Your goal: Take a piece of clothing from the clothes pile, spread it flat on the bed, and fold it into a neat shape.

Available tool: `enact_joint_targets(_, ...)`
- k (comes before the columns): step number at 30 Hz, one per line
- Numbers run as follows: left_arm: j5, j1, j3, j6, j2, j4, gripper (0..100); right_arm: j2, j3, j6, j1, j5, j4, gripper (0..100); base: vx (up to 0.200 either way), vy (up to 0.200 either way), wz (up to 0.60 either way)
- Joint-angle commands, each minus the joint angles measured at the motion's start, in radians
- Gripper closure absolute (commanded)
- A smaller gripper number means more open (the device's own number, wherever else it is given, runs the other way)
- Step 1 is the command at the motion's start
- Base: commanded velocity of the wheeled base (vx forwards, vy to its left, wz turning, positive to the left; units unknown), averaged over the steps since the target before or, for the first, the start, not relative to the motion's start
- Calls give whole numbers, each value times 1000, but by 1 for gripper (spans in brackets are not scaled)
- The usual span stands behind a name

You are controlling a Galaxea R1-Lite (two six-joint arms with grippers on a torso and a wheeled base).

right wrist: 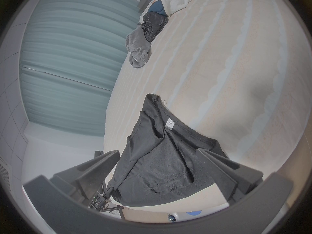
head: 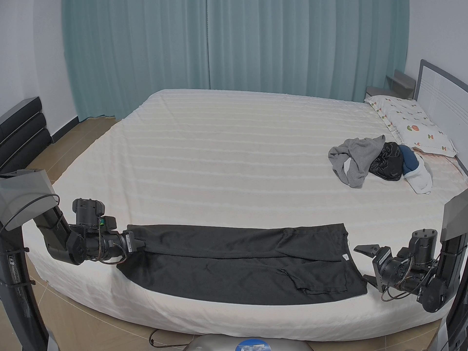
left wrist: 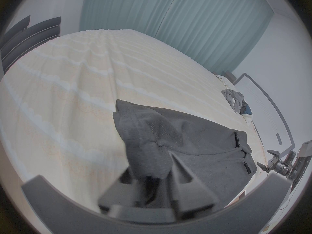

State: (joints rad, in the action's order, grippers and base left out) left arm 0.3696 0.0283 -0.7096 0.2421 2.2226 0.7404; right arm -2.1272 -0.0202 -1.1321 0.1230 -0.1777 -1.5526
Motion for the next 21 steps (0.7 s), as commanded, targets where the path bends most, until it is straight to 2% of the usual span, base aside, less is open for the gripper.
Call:
enact_joint_targets(1, 0, 2, 5, 0, -11, 0, 100, 3, 2, 0, 0, 0, -12, 0, 0, 0, 0)
enact_joint_targets(15, 0, 9, 5, 5, -38, -7, 100, 9, -4, 0, -22, 0, -11, 0, 0, 0, 0)
enact_joint_targets(18, 2, 9, 5, 5, -34, -3, 100, 7, -6, 0, -25, 0, -12, 0, -200, 0, 0)
enact_joint_targets(21, 2, 9, 4, 3, -34, 0, 100, 9, -9, 2, -29, 0, -12, 0, 0, 0, 0)
